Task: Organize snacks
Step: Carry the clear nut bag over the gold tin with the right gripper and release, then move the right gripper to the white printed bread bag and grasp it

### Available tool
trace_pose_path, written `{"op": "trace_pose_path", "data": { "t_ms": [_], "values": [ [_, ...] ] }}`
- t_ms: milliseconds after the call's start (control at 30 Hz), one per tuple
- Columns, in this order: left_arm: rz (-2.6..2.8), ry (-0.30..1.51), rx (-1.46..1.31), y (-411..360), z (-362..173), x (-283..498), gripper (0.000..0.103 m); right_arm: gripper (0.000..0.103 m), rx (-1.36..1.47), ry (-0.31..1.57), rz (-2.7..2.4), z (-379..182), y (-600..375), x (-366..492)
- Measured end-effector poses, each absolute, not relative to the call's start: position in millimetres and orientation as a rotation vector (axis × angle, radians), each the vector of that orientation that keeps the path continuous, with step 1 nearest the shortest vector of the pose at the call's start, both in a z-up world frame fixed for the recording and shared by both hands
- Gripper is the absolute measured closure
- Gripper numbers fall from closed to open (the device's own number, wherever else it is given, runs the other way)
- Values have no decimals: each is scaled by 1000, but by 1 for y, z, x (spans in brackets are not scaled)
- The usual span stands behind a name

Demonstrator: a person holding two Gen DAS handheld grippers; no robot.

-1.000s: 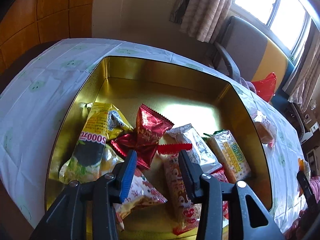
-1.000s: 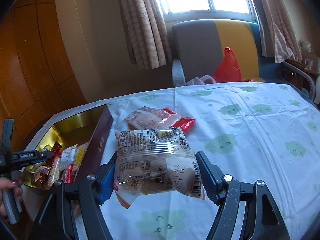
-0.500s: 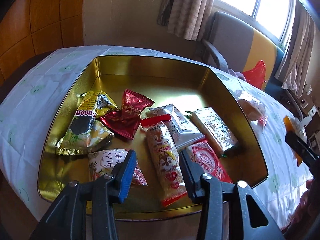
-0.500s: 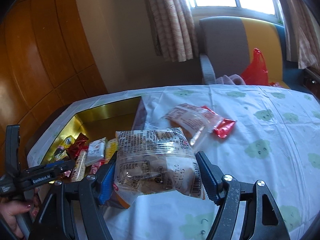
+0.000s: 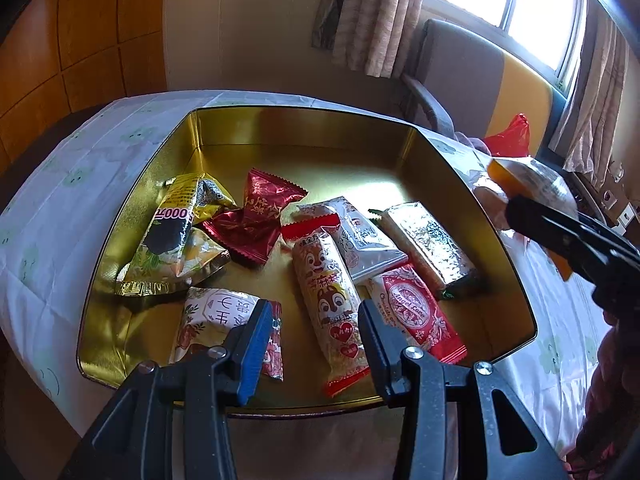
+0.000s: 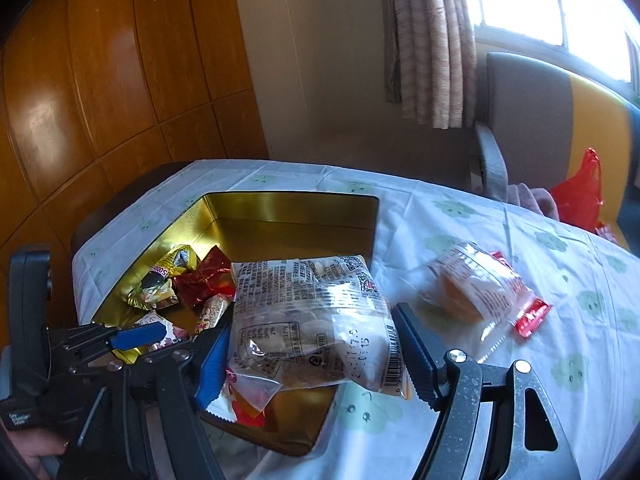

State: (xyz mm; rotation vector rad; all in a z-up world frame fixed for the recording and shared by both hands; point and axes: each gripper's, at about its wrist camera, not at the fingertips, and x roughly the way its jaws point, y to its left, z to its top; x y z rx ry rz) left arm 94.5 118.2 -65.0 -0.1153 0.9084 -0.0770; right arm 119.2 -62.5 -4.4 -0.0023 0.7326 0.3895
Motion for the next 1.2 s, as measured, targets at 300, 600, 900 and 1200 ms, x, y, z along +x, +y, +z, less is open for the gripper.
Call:
{"op": "trace_pose_path", "data": {
  "t_ms": [300,600,900,1200],
  "values": [
    [-77,881,-96,122,-58,84,58,28,-80,787,446,-11,-35,144],
    [-64,870,-142,137,-55,78,58,27,-178,876,484,-23,1,192],
    [-42,870,-179,147,-58,75,58,20,-203,954,402,-41,8,234],
    [-47,868,-175,140,-57,76,58,2,-96,915,410,-33,-12,240]
  ]
}}
